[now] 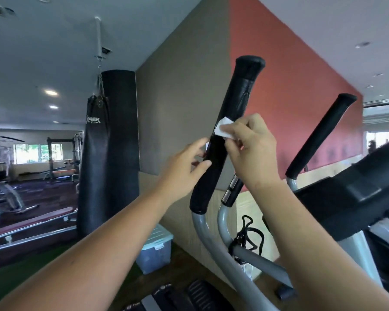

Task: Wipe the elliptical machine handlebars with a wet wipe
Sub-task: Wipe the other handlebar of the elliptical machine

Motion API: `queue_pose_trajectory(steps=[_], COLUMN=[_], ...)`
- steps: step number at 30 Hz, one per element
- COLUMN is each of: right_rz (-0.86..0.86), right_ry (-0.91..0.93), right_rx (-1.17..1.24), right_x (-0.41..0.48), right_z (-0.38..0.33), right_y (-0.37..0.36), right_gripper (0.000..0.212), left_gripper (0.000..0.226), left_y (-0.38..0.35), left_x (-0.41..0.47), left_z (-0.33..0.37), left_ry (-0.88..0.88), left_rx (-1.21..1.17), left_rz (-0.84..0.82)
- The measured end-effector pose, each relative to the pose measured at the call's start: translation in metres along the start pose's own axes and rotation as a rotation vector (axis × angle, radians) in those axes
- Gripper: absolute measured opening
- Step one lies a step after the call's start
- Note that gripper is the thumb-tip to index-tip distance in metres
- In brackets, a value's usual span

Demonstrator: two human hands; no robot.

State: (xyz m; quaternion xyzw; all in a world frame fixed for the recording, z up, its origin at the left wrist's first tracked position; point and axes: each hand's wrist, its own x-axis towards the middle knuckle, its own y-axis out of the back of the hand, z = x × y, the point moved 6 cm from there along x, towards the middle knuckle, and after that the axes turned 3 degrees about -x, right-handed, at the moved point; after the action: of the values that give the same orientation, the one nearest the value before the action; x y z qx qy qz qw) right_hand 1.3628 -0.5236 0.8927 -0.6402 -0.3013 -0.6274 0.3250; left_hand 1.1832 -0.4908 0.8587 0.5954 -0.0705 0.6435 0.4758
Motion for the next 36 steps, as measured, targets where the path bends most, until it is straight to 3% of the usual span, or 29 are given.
queue_pose_trajectory(steps=[4, 10, 16, 21, 23, 28, 33, 36], right_rz=[-0.146, 0.133, -0.102, 0.093, 0.067, -0.198, 0.012, -0.033], right_ry=[-0.096, -0.126, -0.272, -0.226, -0.219, -0.234, -0.178, -0.177], right_rx=[-0.035, -0.036, -0.065, -0.083, -0.099, -0.104, -0.134, -0.123], right_x=[-0.056, -0.005, -0.078, -0.029, -0.027, -0.087, -0.041, -0.048], right_z=[0.004, -0.005, 0.002, -0.010, -0.013, -0.016, -0.022, -0.023], right_y=[-0.022, 0.003, -0.027, -0.006, -0.013, -0.043, -0.022, -0.034], right_gripper=[0.025, 0.016, 0.007, 0.004, 0.009, 0.022, 0.021, 0.020], left_gripper=[0.059, 0.057, 0.055, 0.056, 0.056, 0.059, 0.058, 0.058], left_y=[-0.005, -0.010, -0.012, -0.015, -0.015, -0.018, -0.022, -0.024], left_x=[-0.009, -0.012, -0.013, -0.012, -0.012, -0.018, -0.023, -0.025], left_z=[-0.021, -0.037, -0.040, -0.048, -0.049, -0.057, -0.066, -0.066], left_ry=[-0.024, -0.020, -0.047, -0.054, -0.048, -0.063, -0.011, -0.007], left_rx=[-0.031, -0.073, -0.162, -0.148, -0.156, -0.137, -0.188, -0.228], left_rz=[-0.055, -0.074, -0.092, -0.082, -0.078, -0.112, -0.103, -0.096])
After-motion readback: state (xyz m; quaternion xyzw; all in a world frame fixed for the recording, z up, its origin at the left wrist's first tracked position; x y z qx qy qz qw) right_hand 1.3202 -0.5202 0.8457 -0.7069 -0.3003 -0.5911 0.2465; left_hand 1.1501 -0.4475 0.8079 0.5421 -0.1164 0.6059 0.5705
